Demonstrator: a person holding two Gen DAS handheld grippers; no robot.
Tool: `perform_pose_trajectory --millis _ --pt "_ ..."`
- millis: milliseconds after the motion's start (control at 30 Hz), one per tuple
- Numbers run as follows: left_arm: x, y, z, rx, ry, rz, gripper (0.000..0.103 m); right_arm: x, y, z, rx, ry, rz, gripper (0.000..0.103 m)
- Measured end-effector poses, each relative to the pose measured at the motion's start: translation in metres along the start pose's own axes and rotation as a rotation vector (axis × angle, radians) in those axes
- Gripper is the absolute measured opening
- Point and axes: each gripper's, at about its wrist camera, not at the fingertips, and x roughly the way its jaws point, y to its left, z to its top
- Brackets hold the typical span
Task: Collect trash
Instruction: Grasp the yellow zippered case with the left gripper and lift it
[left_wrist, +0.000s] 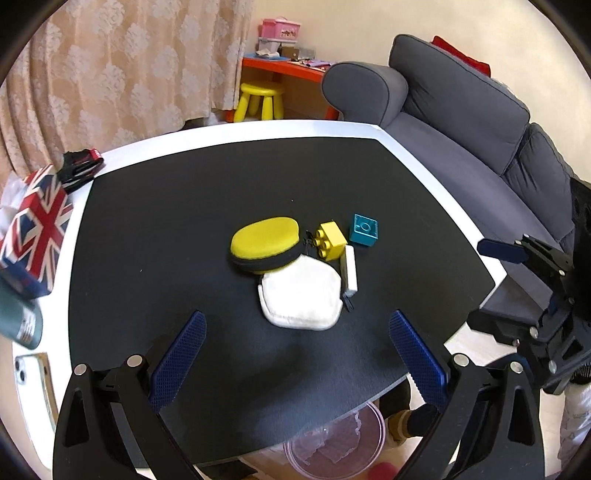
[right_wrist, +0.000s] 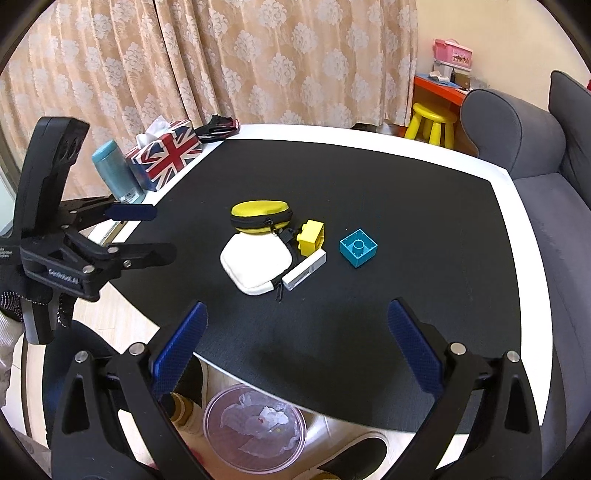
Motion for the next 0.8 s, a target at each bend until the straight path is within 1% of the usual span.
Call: perform_pose_trajectory --millis 400,633,800 --pt "0.065 0.024 0.037 -0.059 0.071 -0.021 0.096 0.022 -0.019 -0.001 0.032 0.036 -0.012 0.096" --pt "0.095 0.031 0.046 -0.072 0.121 -0.023 0.096 0.031 -0.029 -0.003 0.043 0.057 -0.023 0.096" --pt "0.106 0.037 0.046 -0.089 0.138 -0.029 0.095 0.035 -0.033 -0.003 0.044 0.063 -0.023 0.096"
